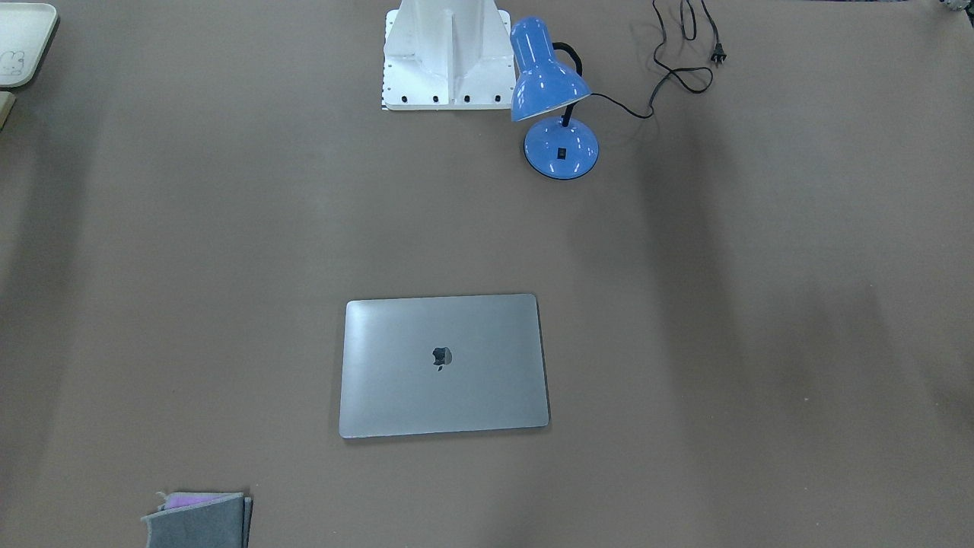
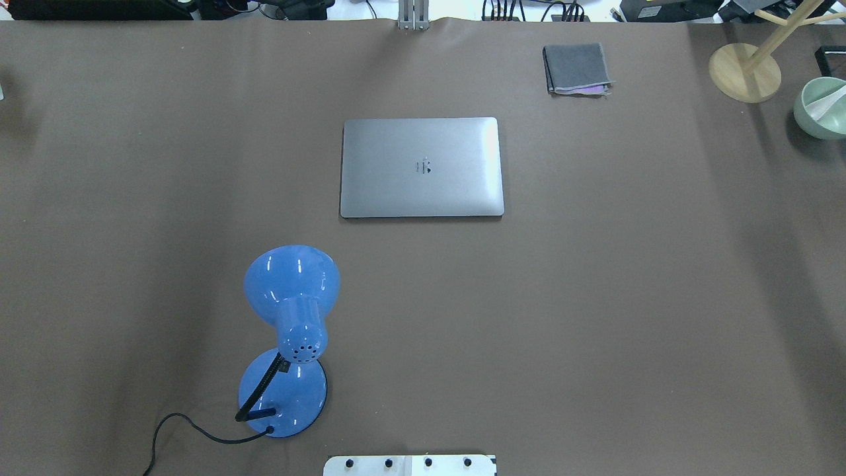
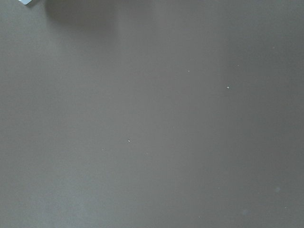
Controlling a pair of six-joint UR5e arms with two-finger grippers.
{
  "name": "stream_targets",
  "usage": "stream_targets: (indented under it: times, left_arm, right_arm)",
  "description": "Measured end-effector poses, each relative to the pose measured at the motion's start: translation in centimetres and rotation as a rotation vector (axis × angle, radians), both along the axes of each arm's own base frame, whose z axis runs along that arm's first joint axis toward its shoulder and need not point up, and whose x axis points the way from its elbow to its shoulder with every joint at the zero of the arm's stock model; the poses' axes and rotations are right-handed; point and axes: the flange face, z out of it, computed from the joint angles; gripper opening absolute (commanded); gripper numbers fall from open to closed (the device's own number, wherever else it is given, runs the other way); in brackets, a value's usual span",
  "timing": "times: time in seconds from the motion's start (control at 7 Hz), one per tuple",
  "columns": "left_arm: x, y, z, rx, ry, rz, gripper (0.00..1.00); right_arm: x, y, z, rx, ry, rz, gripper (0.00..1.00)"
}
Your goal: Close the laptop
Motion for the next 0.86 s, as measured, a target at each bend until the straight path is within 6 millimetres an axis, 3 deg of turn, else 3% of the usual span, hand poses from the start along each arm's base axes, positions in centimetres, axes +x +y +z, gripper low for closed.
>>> stream_targets:
  times: [0.86]
  left_arm:
    - [0.0, 0.1, 0.4, -0.008, -0.001, -0.001, 0.98]
  right_arm:
    - [-2.4, -0.5, -0.3, 0.008, -0.015, -0.055, 1.0]
